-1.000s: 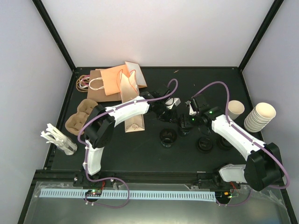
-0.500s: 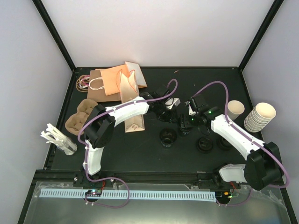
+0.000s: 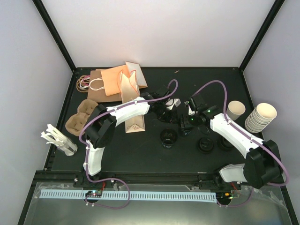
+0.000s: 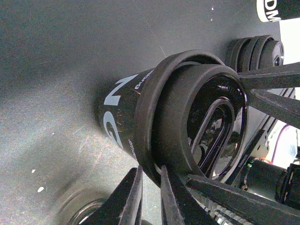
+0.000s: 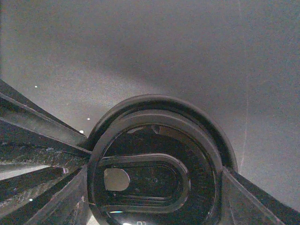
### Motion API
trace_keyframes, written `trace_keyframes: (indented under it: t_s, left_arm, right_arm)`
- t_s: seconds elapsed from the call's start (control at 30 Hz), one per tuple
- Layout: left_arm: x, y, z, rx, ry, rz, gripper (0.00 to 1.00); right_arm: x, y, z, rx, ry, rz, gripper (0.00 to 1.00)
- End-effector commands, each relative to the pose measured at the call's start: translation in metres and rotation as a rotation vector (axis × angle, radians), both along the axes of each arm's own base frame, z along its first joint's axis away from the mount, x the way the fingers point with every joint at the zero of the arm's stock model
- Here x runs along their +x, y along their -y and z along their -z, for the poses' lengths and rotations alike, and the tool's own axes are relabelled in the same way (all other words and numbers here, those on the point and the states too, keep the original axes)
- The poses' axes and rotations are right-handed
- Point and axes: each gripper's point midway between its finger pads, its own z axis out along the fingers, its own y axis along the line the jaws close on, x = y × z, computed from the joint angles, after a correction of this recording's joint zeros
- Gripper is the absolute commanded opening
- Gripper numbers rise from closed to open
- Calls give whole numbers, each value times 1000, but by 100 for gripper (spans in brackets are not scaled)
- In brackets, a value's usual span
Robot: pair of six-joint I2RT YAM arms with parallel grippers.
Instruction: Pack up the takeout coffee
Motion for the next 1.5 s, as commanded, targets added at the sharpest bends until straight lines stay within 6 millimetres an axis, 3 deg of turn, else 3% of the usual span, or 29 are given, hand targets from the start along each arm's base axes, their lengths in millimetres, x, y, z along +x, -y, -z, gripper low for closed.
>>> trace_keyframes:
  t_s: [0.0, 0.2, 0.53, 0.73, 1.13, 1.47]
  left_arm:
    - [-12, -17, 64, 148, -74, -12, 13]
    - [-12, -14, 60, 130, -74, -10, 13]
    - [3, -11, 16, 63, 22, -40, 18]
    - [26, -15, -1, 22, 63, -97, 19]
    - [44, -9, -7, -18, 83, -122, 28]
    - [45, -5, 11, -7, 38, -114, 27]
  right_arm:
    - [-48, 6, 56, -75, -261, -41, 59]
    - [-49, 3, 57, -59, -263, -52, 59]
    - [-47, 1, 49, -39, -229, -56, 59]
    - [-49, -2, 47, -21, -231, -69, 59]
    - [-49, -4, 44, -11, -226, -75, 59]
    - [-48, -6, 35, 3, -216, -92, 58]
